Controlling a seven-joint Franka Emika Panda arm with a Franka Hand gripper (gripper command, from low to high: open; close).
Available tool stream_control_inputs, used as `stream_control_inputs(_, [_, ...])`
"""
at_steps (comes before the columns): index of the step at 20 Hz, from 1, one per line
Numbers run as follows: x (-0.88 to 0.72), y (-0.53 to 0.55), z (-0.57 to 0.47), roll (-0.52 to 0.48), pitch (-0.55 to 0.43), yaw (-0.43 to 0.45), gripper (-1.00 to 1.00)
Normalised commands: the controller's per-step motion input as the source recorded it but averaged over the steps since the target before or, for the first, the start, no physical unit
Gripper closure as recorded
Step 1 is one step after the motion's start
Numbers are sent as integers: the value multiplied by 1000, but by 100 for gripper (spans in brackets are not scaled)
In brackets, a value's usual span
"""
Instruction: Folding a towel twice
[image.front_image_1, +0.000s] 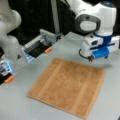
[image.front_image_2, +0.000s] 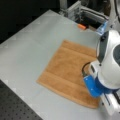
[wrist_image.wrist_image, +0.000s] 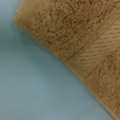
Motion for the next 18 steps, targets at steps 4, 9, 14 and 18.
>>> stream_control_inputs(4, [459, 293, -48, -350, 26, -99, -100])
stream_control_inputs(9, [388, 196, -75, -384, 21, -62, -100])
stream_control_inputs(14, [300, 171, -171, -408, 8, -75, -100])
stream_control_inputs(18, [282, 185, -139, -417, 2, -75, -100])
